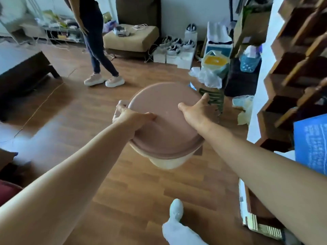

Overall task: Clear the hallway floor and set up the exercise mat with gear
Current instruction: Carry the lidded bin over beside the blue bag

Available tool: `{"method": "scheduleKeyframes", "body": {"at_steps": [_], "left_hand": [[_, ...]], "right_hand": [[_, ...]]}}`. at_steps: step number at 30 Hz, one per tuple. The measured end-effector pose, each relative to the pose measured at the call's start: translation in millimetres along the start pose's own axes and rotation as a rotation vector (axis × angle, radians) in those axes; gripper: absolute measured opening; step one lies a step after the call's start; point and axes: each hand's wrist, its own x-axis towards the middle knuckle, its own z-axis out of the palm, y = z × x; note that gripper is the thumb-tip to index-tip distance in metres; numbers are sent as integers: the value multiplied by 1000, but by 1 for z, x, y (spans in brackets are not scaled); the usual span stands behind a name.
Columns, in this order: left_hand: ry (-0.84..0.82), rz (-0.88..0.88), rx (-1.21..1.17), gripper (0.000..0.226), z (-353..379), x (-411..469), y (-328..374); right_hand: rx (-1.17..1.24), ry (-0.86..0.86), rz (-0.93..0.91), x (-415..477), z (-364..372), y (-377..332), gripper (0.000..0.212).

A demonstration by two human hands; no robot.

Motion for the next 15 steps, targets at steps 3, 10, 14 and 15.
{"method": "scheduleKeyframes", "body": {"at_steps": [3, 10, 14, 15], "left_hand": [[-26, 6, 41, 106, 31, 46, 34], [-114, 15, 72, 99, 83, 124, 97], [-161, 38, 102, 97, 112, 164, 132], [-179, 37, 117, 98, 119, 174, 139]], "right_hand": [[21, 14, 68, 58, 12, -10, 93], [-1, 90, 145, 154, 20, -30, 86], [-40, 105, 204, 205, 22, -41, 91], [-45, 112, 219, 217, 24, -43, 91]]}}
